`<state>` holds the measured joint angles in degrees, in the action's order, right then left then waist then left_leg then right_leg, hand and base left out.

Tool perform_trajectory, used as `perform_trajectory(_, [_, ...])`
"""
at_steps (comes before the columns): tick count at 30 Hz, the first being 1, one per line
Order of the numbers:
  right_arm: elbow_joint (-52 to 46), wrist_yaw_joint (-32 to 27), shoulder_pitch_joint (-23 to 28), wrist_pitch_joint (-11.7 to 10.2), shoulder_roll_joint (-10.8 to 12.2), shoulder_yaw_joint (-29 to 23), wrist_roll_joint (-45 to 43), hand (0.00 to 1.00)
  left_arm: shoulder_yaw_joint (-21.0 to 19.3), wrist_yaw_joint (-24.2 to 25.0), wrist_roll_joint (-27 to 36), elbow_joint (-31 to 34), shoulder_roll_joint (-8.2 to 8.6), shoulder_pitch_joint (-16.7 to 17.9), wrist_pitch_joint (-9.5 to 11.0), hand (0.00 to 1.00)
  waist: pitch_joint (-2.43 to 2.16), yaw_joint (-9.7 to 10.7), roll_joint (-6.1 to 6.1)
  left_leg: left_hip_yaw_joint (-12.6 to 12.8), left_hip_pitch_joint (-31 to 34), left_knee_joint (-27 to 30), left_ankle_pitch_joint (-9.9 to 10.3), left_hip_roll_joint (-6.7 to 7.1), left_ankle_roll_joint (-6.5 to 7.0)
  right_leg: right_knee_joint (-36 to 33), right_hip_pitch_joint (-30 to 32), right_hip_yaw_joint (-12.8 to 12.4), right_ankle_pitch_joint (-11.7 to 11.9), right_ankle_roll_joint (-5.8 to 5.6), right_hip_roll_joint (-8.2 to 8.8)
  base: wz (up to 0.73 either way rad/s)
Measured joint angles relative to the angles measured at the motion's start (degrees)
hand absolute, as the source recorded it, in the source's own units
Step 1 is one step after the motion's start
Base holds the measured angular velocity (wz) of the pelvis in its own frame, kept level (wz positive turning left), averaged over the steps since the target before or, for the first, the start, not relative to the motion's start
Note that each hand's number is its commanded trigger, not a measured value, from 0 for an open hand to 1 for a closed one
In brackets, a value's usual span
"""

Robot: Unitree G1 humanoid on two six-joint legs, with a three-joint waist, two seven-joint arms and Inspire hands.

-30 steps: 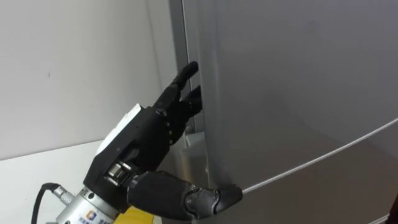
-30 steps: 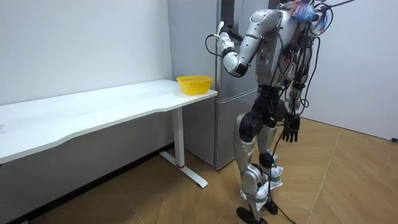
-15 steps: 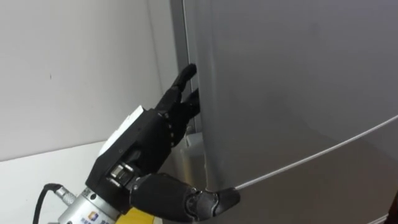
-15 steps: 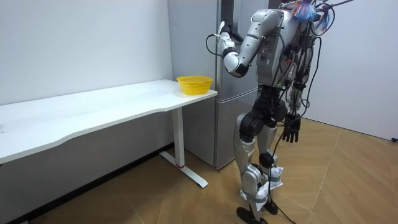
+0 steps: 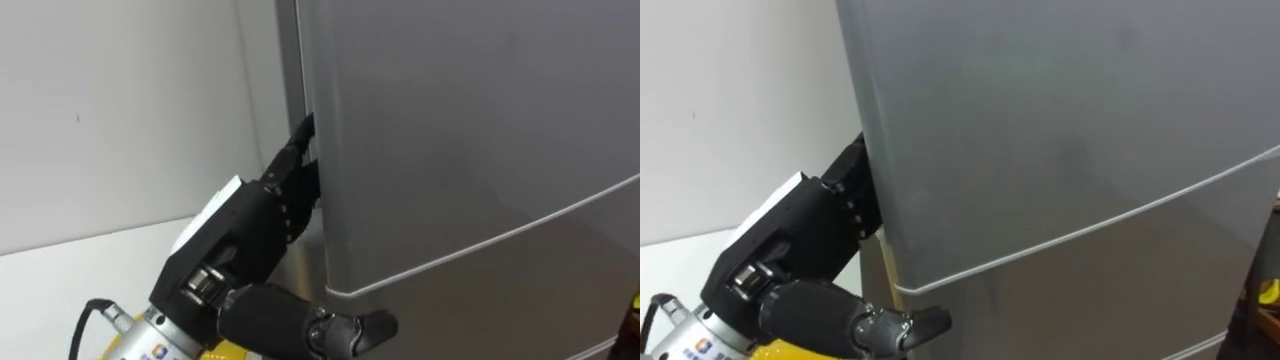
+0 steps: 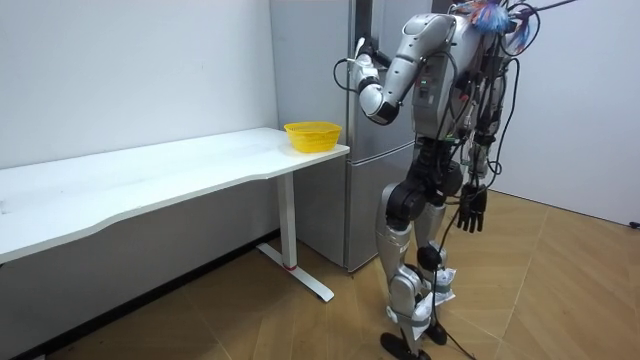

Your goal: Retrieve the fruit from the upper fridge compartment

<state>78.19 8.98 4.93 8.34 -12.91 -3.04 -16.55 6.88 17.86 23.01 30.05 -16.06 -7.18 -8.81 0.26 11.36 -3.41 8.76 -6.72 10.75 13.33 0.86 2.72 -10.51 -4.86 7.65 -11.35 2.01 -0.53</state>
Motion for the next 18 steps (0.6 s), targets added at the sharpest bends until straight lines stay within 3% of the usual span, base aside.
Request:
perform_trajectory(1, [-0.02, 0.01, 0.24, -0.06, -0.16, 0.17, 0.03, 0.0, 0.02, -0.14, -0.01, -0.05, 0.18, -0.17, 0.01, 0.0, -0.06, 0.36, -0.54, 0.06, -0.03, -0.01, 0.16, -0.02, 0.27, 0.04, -0.01, 0.0, 0.03, -0.04, -0.02, 0.0])
perform_trajectory(2, [0.0, 0.11, 0.7, -0.05, -0.46, 0.18, 0.08, 0.0, 0.02, -0.16, 0.07, -0.05, 0.14, -0.18, 0.04, 0.0, 0.2, 0.63, -0.54, 0.49, -0.09, -0.08, 0.26, -0.06, 0.44, 0.07, 0.01, -0.04, 0.09, -0.15, -0.01, 0.0])
perform_trajectory(5, [0.06, -0.06, 0.87, 0.21, -0.85, 0.14, 0.52, 0.0, 0.25, -0.2, 0.56, -0.02, 0.12, -0.2, 0.12, 0.0, 0.15, 1.03, -1.39, 0.92, -0.1, -0.31, 0.53, -0.06, 0.89, 0.12, 0.19, -0.42, 0.28, -0.46, 0.02, -0.06])
perform_trajectory(11, [0.31, -0.23, 0.64, 0.31, -0.97, -0.63, 0.56, 0.0, 1.6, -0.21, 4.0, -0.07, 0.31, -0.75, 0.46, 0.0, 0.11, 2.73, -1.51, 2.11, 0.21, -0.38, 0.71, -0.01, 1.47, -0.1, 0.48, -1.15, 0.85, -1.04, 0.24, -0.02])
perform_trajectory(13, [0.11, -0.21, 0.65, 0.33, -1.0, -0.63, 0.53, 0.0, 3.29, -0.16, 4.46, -0.53, 0.46, -2.32, 0.5, 0.0, 0.11, 2.99, -1.51, 2.33, 0.23, -0.38, 0.86, 0.01, 1.79, -0.12, 0.61, -2.63, 1.26, -1.33, 0.12, -0.06])
perform_trajectory(18, [-0.01, -0.11, 0.58, 0.28, -1.07, -0.63, 0.55, 0.0, 7.56, 1.29, 5.76, -2.19, 1.31, -5.18, 0.6, 0.0, 0.15, 4.82, -1.62, 3.36, 0.38, -0.43, 1.21, 0.01, 2.3, -0.14, 0.72, -3.57, 1.6, -1.6, 0.1, -0.12])
